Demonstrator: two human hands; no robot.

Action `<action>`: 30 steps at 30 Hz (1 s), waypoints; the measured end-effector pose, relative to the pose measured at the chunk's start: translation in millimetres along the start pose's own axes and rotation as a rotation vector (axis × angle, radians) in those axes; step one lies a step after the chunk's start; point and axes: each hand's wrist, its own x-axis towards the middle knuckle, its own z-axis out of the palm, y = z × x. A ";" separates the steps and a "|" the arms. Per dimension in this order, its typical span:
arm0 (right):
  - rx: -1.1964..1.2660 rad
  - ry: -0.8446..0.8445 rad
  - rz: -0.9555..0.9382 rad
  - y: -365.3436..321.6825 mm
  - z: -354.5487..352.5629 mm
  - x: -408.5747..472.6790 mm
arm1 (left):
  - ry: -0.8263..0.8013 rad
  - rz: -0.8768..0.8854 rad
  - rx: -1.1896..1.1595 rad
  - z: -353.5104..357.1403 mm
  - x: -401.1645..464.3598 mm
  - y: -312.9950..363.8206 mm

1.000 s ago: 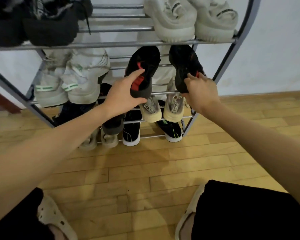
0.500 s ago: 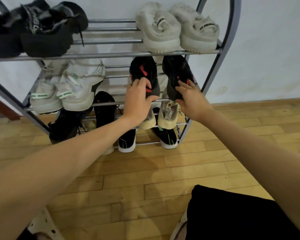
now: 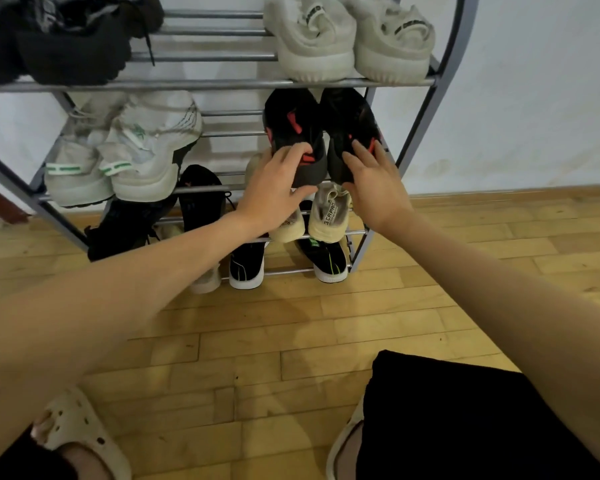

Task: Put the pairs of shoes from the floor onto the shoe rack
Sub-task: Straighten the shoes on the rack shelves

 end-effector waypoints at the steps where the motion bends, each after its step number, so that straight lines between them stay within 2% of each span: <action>1: -0.064 0.068 -0.017 -3.8 4.4 -4.8 | -0.019 0.023 -0.006 -2.9 -5.3 -5.5; 3: -0.172 0.216 -0.094 -11.2 11.4 -15.4 | 0.025 0.029 -0.033 -7.2 -20.8 -14.2; 5: -0.213 0.282 -0.239 -15.7 19.2 -25.1 | 0.123 0.046 -0.020 -8.7 -40.9 -21.3; 6: -0.236 0.267 -0.324 -16.4 25.9 -29.6 | 0.149 0.066 0.000 -8.2 -51.1 -25.2; 8: -0.280 0.158 -0.403 -14.6 43.0 -36.6 | 0.097 0.081 0.046 -2.7 -67.7 -34.6; 10: -0.284 0.003 -0.323 -12.5 63.7 -42.5 | -0.014 0.041 0.086 9.5 -76.0 -46.5; 12: -0.207 -0.125 -0.131 -11.3 85.4 -45.6 | -0.088 -0.053 0.089 23.9 -76.9 -55.6; 14: -0.072 -0.129 0.066 -12.4 101.9 -45.5 | -0.131 -0.177 0.054 38.3 -72.8 -59.9; 17: 0.149 -0.076 0.222 -13.6 122.5 -38.6 | -0.190 -0.329 -0.010 58.2 -58.5 -60.6; 20: 0.265 -0.043 0.292 -14.0 142.7 -26.5 | -0.216 -0.391 -0.011 79.3 -44.6 -59.3; 25: 0.263 0.020 0.384 -17.3 165.5 -10.8 | -0.198 -0.413 0.064 112.0 -35.2 -62.1; 30: 0.231 0.075 0.323 -7.8 174.6 -9.6 | -0.124 -0.341 0.057 117.7 -38.1 -69.6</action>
